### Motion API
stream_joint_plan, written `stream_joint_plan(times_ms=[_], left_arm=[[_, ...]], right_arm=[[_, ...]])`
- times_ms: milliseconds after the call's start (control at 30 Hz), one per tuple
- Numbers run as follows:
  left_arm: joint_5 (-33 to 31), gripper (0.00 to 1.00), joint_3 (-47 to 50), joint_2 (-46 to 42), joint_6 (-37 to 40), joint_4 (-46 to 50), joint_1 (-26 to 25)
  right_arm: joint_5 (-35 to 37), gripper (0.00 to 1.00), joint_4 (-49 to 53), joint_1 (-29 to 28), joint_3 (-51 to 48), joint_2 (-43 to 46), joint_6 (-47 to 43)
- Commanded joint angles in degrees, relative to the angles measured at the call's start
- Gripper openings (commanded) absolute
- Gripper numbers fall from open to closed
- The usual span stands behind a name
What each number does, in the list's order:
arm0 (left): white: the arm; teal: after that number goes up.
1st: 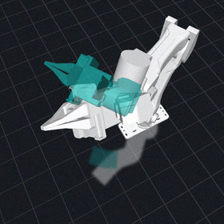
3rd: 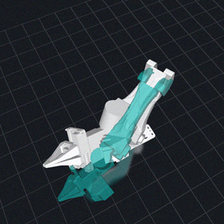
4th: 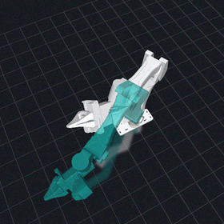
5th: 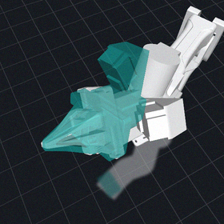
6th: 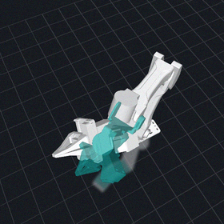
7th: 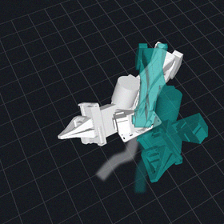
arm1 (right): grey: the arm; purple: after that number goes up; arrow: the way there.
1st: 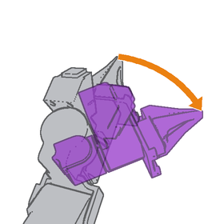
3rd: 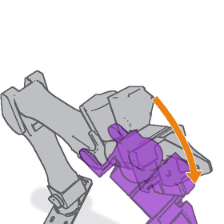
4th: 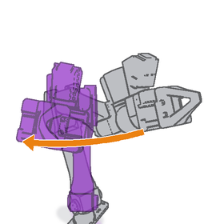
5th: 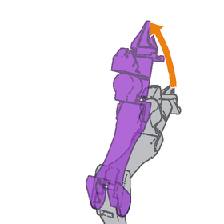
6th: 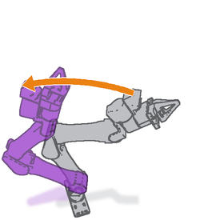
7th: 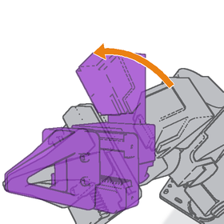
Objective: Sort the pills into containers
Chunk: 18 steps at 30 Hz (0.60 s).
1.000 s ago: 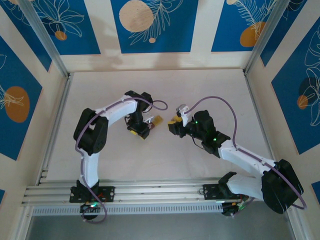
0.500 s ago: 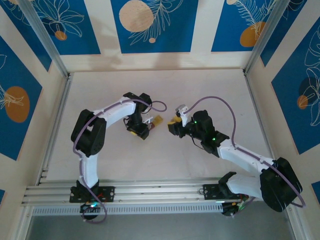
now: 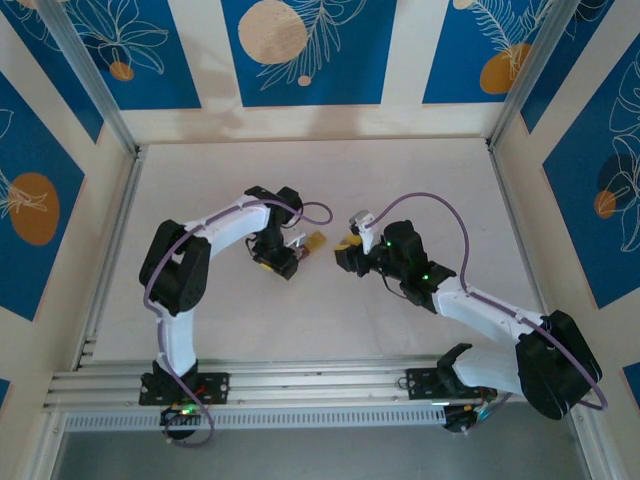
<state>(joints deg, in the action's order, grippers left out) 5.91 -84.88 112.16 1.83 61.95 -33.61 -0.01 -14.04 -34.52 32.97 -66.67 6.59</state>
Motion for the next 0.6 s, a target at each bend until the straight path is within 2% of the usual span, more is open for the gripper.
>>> stream_joint_plan(times_ms=[0,567], left_arm=[[0.85,0.00,0.59,-2.03,-0.59,0.71,0.42],[0.23,0.00,1.80,-3.85,-0.94,0.03,0.41]], right_arm=[[-1.13,0.00,-1.06,-0.11,1.30,-0.11,0.78],[-1.40,0.00,-0.99,-0.19,1.31,0.04,0.80]])
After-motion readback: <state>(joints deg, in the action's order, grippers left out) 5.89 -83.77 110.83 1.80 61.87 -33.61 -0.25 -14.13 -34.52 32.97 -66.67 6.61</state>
